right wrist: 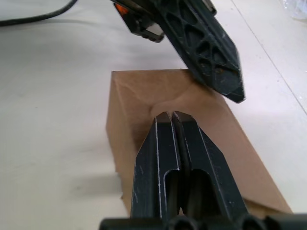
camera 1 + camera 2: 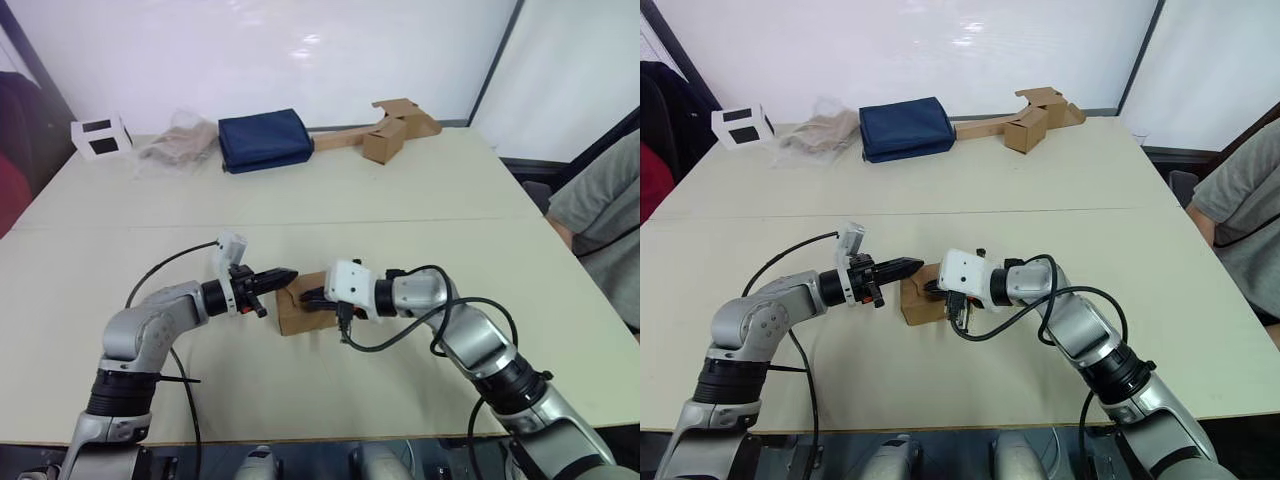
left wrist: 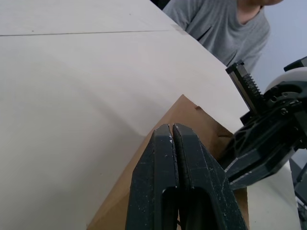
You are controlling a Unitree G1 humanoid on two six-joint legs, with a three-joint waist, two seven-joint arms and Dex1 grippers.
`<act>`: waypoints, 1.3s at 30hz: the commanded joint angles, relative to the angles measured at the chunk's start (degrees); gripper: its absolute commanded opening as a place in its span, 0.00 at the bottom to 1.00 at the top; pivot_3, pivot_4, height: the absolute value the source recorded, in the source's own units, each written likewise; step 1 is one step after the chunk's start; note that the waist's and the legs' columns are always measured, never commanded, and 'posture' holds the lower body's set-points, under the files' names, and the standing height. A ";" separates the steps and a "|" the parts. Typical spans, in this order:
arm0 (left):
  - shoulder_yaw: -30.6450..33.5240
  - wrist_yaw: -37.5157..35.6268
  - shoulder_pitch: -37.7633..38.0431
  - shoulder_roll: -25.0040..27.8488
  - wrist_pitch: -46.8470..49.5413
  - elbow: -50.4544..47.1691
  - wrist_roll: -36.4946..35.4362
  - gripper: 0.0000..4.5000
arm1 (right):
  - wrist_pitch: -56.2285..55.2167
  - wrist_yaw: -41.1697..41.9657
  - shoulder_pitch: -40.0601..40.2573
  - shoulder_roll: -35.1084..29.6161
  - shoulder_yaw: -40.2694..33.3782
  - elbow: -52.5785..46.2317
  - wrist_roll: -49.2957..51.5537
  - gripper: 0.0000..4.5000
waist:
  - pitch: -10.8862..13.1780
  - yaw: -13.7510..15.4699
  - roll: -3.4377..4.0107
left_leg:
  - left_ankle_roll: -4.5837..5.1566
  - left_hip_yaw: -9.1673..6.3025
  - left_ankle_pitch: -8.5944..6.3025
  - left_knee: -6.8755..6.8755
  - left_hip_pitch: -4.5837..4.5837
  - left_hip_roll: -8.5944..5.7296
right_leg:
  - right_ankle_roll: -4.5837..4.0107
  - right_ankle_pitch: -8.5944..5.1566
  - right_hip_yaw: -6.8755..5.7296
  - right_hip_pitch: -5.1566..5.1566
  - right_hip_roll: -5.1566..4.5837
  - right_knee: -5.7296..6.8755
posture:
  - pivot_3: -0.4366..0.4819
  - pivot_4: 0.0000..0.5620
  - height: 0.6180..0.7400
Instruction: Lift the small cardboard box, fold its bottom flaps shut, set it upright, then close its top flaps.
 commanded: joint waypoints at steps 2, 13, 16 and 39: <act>1.35 -0.14 0.24 0.27 -0.23 -0.93 -0.96 0.01 | 1.59 1.15 -0.31 -0.10 -1.73 -1.04 1.35 0.00 | 0.00 0.04 0.00 | 0.00 0.00 0.00 0.00 0.00 0.00 | 0.00 0.00 0.00 0.02 0.00 0.00 | 0.48 0.27 1.00; 1.14 -0.29 0.38 0.11 -0.63 -0.98 -0.94 0.01 | 5.22 3.04 0.56 -0.61 -3.55 -6.07 5.12 0.00 | 0.00 0.01 0.00 | 0.00 0.00 0.00 0.00 0.00 0.00 | 0.00 0.00 0.00 0.01 0.00 0.00 | 0.48 0.27 1.00; 1.49 -0.03 0.31 -0.22 -0.59 -0.87 -1.26 0.01 | 4.85 3.08 0.75 -0.70 -3.25 -5.76 4.85 0.00 | 0.00 0.02 0.00 | 0.00 0.00 0.00 0.00 0.00 0.00 | 0.00 0.00 0.00 0.01 -0.01 0.00 | 0.48 0.27 1.00; 1.85 0.90 0.27 -1.17 1.03 -1.50 -2.20 0.01 | -0.61 0.57 -0.36 -0.81 0.13 -0.20 -3.63 0.00 | 0.00 0.03 0.00 | 0.00 0.00 0.00 0.00 0.00 0.00 | 0.00 0.00 0.00 0.01 -0.01 0.00 | 0.48 0.27 1.00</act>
